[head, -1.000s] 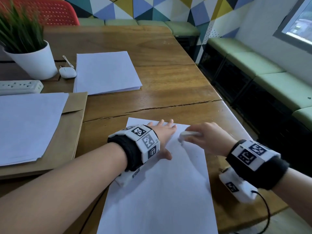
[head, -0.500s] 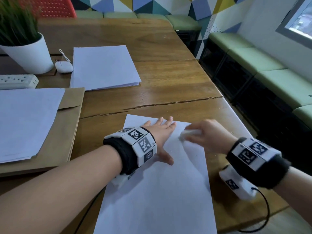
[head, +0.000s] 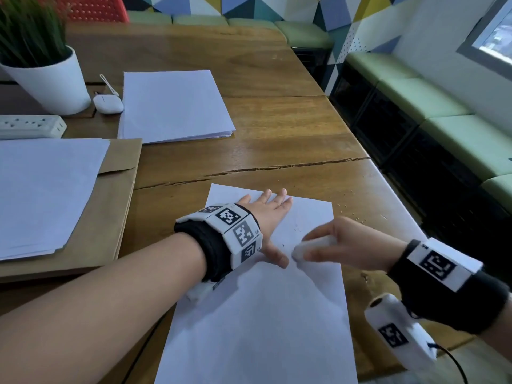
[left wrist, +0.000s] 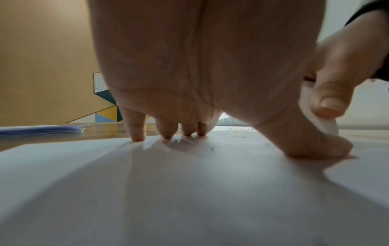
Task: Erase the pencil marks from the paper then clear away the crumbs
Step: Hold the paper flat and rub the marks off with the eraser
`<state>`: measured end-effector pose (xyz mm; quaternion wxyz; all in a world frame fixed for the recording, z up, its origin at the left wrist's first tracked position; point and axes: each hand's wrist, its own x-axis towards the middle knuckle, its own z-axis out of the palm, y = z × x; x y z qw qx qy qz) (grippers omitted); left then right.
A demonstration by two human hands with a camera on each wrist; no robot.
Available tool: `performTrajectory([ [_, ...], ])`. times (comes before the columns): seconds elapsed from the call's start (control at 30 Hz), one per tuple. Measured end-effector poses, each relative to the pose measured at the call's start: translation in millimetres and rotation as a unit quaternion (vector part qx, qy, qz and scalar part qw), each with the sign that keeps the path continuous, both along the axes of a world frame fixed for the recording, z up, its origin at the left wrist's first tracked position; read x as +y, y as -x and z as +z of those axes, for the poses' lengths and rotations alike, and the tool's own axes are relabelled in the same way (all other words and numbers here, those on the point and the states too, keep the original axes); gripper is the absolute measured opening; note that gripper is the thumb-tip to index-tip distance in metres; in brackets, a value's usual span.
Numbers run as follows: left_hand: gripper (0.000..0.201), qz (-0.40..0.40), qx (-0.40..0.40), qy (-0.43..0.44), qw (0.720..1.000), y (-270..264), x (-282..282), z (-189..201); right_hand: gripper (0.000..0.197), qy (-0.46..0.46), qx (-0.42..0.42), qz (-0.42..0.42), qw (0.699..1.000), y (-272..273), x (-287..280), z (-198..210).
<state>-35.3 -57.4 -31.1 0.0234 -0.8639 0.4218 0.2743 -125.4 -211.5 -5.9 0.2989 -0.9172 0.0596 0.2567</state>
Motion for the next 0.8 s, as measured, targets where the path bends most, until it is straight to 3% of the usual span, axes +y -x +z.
performTrajectory([
  [0.1, 0.121, 0.004, 0.001, 0.002, 1.000, 0, 0, -1, 0.024, 0.029, 0.006, 0.018, 0.999, -16, -2, 5],
  [0.27, 0.122, 0.012, -0.010, 0.020, 1.000, 1, 2, -6, 0.014, -0.017, -0.107, -0.135, 0.985, -37, 5, -5],
  [0.43, 0.121, 0.002, -0.005, 0.007, 1.000, 0, 1, -3, 0.016, 0.001, 0.025, -0.007, 1.000, -6, 6, -1],
  [0.5, 0.122, 0.004, -0.005, 0.009, 1.000, -1, 1, -4, 0.016, 0.019, 0.015, -0.014, 1.000, -20, 3, 3],
  [0.63, 0.123, 0.008, -0.013, 0.024, 1.000, -1, 2, -9, 0.023, -0.012, -0.085, -0.132, 0.988, -41, 1, -5],
  [0.7, 0.123, 0.007, -0.012, 0.021, 1.000, -1, 1, -9, 0.015, -0.029, -0.080, -0.114, 0.990, -25, 4, -8],
  [0.8, 0.122, 0.002, -0.007, 0.012, 1.000, -2, 1, -6, 0.014, -0.019, 0.008, -0.039, 0.999, -4, 9, -3],
])
